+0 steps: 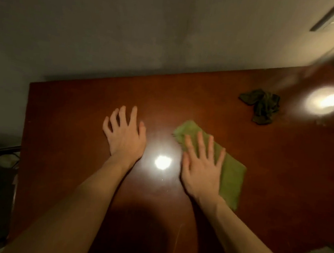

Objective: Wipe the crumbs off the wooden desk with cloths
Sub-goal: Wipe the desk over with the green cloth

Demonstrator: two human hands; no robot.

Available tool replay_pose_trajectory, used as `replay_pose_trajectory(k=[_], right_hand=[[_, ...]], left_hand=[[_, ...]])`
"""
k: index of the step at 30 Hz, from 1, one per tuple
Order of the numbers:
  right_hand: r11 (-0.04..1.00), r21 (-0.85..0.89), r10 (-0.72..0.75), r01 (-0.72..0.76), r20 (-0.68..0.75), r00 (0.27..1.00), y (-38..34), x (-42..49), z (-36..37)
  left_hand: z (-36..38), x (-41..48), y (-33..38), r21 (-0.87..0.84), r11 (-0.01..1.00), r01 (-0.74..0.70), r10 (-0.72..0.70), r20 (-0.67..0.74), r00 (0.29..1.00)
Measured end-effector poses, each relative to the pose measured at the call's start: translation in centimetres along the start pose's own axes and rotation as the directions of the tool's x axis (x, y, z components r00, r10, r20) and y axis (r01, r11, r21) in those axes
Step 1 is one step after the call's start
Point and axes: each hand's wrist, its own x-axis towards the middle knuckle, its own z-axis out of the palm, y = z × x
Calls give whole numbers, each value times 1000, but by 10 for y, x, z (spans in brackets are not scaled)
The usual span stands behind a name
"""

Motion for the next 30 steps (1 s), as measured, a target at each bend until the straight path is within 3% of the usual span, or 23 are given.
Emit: replay_pose_trajectory(k=[2,3,7,9,11,13,15,17,20,22,25,27,30], right_hand=[[969,9,-249,249,33,968,-10,31,-2],[962,20,-273,273,20,962,-14,56,-2],[997,65,42,-40,-33,999,-27,163,0],[993,72,99,-97,-19,995,-42,201,2],[990,34,-135,135,4,991,-68,213,4],[881,-7,-471,473,73,879,-91,203,6],[801,21,-599,599,70,798,-92,200,7],[832,47,-555,553,16,832,-73,208,6],[973,42,-225,226,-35,974,-27,226,0],[999,46,-19,21,-50,999,-3,225,-4],[995,47,90,-87,-58,994,-12,182,-2],[997,41,66,-64,-42,997,-46,123,2],[972,91,-224,216,86,971,-92,18,6]], left_hand=[[2,31,16,2,1000,10,-10,-9,1000],[4,44,22,4,1000,20,-20,-21,1000],[10,54,29,-9,999,43,-44,-105,993],[12,55,28,-22,999,40,-42,-128,991],[15,58,27,-32,998,45,-49,-168,984],[17,59,24,-63,997,50,-61,-188,980],[18,59,22,-94,994,57,-75,-192,979],[17,58,23,-106,993,49,-71,-211,975],[14,59,26,-121,991,49,-74,-215,974],[14,60,28,-125,991,48,-72,-194,978],[13,61,26,-129,991,42,-64,-177,982],[13,60,24,-206,978,16,-54,-179,982],[5,53,19,-453,889,-69,-51,-247,968]])
